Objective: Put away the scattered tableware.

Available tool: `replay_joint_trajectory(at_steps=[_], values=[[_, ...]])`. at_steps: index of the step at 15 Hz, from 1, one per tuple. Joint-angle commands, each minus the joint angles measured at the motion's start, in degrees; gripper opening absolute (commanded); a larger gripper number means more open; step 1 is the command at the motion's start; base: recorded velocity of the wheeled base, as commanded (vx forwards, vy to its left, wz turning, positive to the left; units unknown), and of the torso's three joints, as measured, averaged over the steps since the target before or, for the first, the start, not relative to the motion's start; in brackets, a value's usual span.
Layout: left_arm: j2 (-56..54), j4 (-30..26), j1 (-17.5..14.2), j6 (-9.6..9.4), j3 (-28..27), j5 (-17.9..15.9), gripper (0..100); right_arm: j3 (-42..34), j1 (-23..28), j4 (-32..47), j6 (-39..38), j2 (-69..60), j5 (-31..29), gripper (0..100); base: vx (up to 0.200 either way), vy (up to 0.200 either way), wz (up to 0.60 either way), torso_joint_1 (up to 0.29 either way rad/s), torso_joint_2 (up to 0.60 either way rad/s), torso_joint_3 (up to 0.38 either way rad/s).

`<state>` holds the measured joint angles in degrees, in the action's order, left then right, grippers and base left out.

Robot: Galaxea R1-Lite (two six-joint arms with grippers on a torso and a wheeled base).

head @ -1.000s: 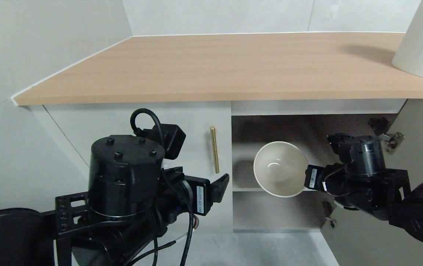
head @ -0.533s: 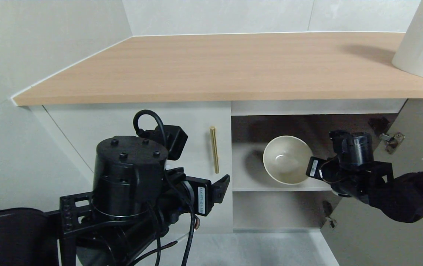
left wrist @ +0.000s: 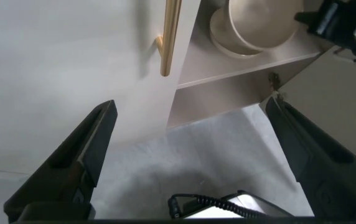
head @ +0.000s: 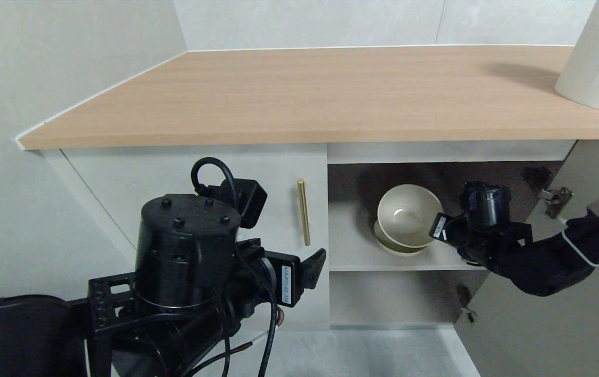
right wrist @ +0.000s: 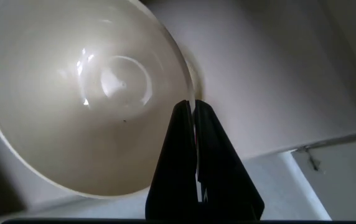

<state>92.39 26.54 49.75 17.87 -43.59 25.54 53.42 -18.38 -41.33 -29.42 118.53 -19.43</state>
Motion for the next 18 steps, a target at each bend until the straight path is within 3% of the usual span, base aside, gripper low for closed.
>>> replay_joint_trajectory(at_steps=[1, 18], values=[[0.24, 0.00, 0.00, 0.06, 0.09, 0.04, 100, 2.04, 0.54, 0.02, -0.12, 2.58, -0.34, 0, 0.000, 0.000, 0.00, 0.000, 0.00, 0.000], [0.33, 0.00, 0.00, -0.03, 0.18, 0.04, 100, 3.62, 0.01, 0.02, -0.03, 4.87, -0.43, 0, 0.000, 0.000, 0.00, 0.000, 0.00, 0.000]])
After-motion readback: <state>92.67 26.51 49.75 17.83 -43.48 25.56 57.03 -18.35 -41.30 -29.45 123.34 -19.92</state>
